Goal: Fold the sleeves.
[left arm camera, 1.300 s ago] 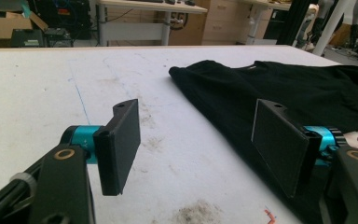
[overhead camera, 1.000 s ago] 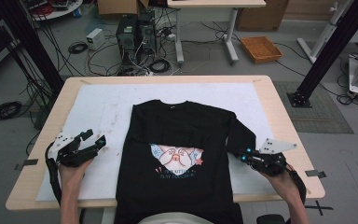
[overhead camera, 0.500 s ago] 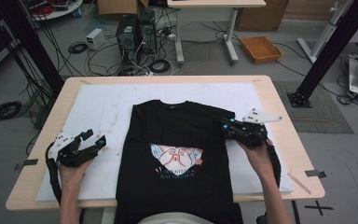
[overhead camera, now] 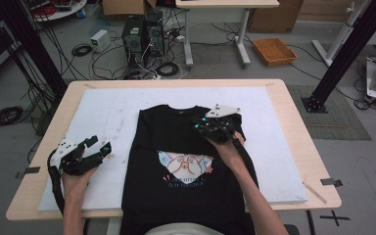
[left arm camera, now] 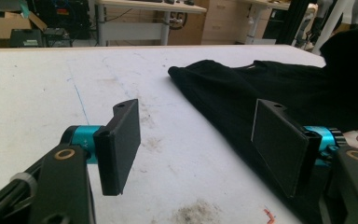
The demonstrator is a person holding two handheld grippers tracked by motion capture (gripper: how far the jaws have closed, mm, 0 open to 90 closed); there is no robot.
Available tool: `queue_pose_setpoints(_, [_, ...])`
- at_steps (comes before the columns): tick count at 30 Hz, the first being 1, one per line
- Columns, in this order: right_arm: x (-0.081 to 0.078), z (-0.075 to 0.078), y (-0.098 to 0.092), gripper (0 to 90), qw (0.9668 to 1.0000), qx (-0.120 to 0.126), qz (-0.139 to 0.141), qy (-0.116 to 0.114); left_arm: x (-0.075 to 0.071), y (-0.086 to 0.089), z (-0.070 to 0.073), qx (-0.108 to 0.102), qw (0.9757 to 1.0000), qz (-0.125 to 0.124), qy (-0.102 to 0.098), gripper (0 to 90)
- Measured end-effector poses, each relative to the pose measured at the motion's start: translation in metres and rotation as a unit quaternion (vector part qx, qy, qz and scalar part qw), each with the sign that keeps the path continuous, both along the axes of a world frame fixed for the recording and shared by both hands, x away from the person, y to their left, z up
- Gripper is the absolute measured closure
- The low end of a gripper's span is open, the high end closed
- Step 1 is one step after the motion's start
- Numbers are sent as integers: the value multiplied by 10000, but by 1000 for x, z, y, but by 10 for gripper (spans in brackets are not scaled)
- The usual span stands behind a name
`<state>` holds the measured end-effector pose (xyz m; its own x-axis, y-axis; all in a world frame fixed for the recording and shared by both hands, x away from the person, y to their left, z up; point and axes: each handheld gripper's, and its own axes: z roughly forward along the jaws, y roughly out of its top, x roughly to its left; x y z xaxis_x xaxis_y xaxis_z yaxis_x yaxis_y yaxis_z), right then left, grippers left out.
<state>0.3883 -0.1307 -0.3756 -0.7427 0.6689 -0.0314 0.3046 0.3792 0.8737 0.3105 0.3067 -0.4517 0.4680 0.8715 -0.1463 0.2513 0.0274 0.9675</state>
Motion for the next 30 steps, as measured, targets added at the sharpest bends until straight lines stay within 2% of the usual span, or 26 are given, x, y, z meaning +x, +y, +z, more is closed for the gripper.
queue_pose_setpoints(7, [4, -16, 38, 854, 9993, -262, 199, 201, 0, 0, 0, 10, 10000, 4, 3, 326])
queue_pose_setpoints(11, [1, -21, 55, 853, 9984, -387, 369, 175, 0, 0, 0, 35, 10000, -10, 0, 327])
queue_pose_setpoints(14, [-1, -24, 64, 854, 9977, -417, 495, 195, 0, 0, 0, 32, 10000, -12, 2, 327])
queue_pose_setpoints(20, [3, -28, 78, 853, 9976, -296, 577, 258, 0, 0, 0, 19, 10000, -6, 0, 326])
queue_pose_setpoints(25, [6, -42, 94, 853, 9954, -504, 706, 399, 0, 1, 0, 8, 10000, -29, 7, 326])
queue_pose_setpoints(30, [3, -44, 100, 853, 9944, -498, 848, 396, 0, 1, 0, 7, 10000, -29, 4, 326])
